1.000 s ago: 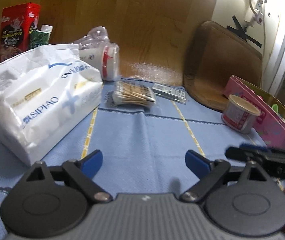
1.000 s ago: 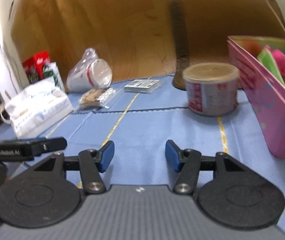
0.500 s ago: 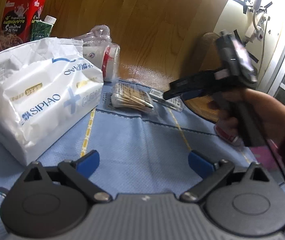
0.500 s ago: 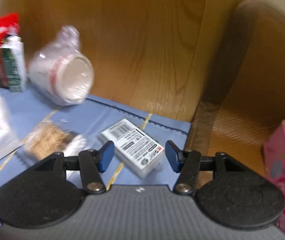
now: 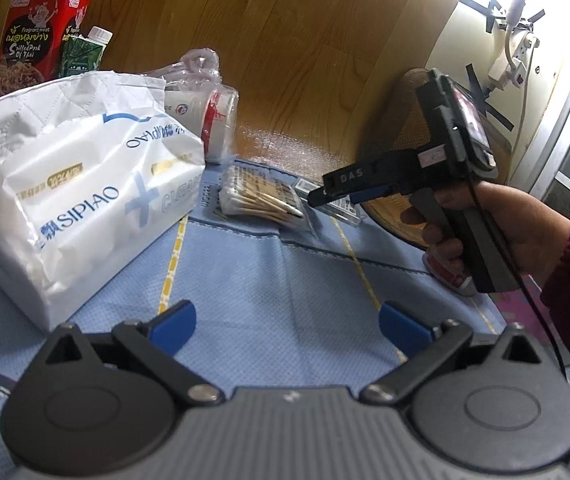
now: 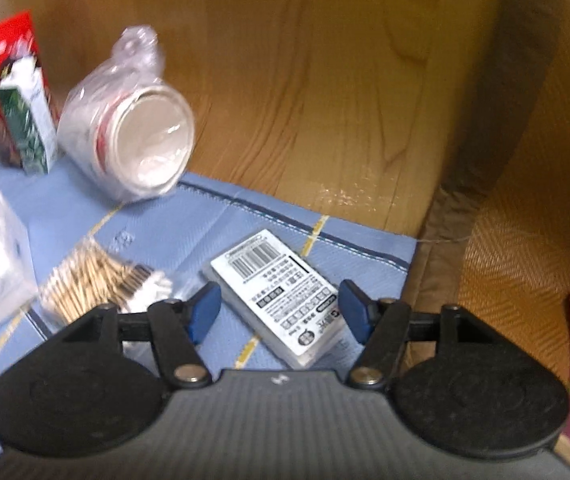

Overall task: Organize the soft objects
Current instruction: 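Grasp the white barcode card pack with the right tool, then pass the card pack to the left tool while the right tool releases it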

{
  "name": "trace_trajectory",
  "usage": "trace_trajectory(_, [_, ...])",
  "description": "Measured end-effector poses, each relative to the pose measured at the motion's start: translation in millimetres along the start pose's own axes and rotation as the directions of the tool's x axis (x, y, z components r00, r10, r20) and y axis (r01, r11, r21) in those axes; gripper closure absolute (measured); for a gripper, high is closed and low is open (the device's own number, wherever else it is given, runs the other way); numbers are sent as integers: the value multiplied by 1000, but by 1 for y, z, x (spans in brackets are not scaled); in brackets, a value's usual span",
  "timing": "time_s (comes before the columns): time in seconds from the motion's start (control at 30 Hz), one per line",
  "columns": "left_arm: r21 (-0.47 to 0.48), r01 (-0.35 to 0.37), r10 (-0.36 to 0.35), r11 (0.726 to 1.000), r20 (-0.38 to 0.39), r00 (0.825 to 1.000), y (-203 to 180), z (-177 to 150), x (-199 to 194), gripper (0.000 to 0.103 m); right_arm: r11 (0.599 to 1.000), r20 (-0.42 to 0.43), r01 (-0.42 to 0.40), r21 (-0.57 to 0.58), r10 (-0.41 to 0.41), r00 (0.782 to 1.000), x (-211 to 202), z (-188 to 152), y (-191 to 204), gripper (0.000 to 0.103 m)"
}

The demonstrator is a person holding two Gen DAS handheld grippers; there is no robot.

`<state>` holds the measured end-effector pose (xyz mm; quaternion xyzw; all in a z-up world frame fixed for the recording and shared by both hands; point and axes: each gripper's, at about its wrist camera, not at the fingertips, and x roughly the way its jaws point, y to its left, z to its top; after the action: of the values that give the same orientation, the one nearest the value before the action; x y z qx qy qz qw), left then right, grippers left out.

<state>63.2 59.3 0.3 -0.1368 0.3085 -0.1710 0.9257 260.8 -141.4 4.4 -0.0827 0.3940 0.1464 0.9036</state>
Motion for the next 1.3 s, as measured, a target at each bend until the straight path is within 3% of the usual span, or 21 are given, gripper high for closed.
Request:
trace_trajectory(0.17, [-6,7,-7,1000,1,1000,1,0,0,1,997,2,35,-66,-35,999,12,3,0,26])
trace_trajectory(0.23, [-14,14,-14,1000,3,1000,2,0,-1,1,1000,-10,10,-19,-10,1000,14,6,-8,26])
trace_trajectory(0.37, [-33,29,-28,999,8,1000,5,0,-1,1,1000,-11,2,-24,-2,1000,5,0,-7,36])
trace_trajectory(0.5, [-35,34,-34,999,9,999,7,0,-1,1,999,-1,5,-47,-5,1000,-20,-22,0,39])
trace_trajectory(0.67, [-22,27,-27,999,4,1000,5,0,-1,1,996,56,-34,-83,39,998,-79,-87,14,39])
trace_trajectory(0.83, [53,-17,18,998,-16,1000,-9,-4,0,1,996,131,-57,-65,65,989,-147,-169,21,39])
trace_trajectory(0.97, [127,-67,72,990,-37,997,-24,-8,4,1,1000,207,3,-3,-2,978,-189,-227,26,39])
trace_trajectory(1.1, [227,-123,139,966,-56,989,-47,-16,7,5,995,272,89,45,-98,957,-207,-262,30,39])
trace_trajectory(1.23, [236,-7,35,972,-116,993,-79,-28,0,14,994,289,49,100,-76,954,-215,-280,21,33])
trace_trajectory(1.3, [225,82,-45,971,-163,986,-97,-33,-2,16,991,301,33,126,-70,951,-215,-283,17,32])
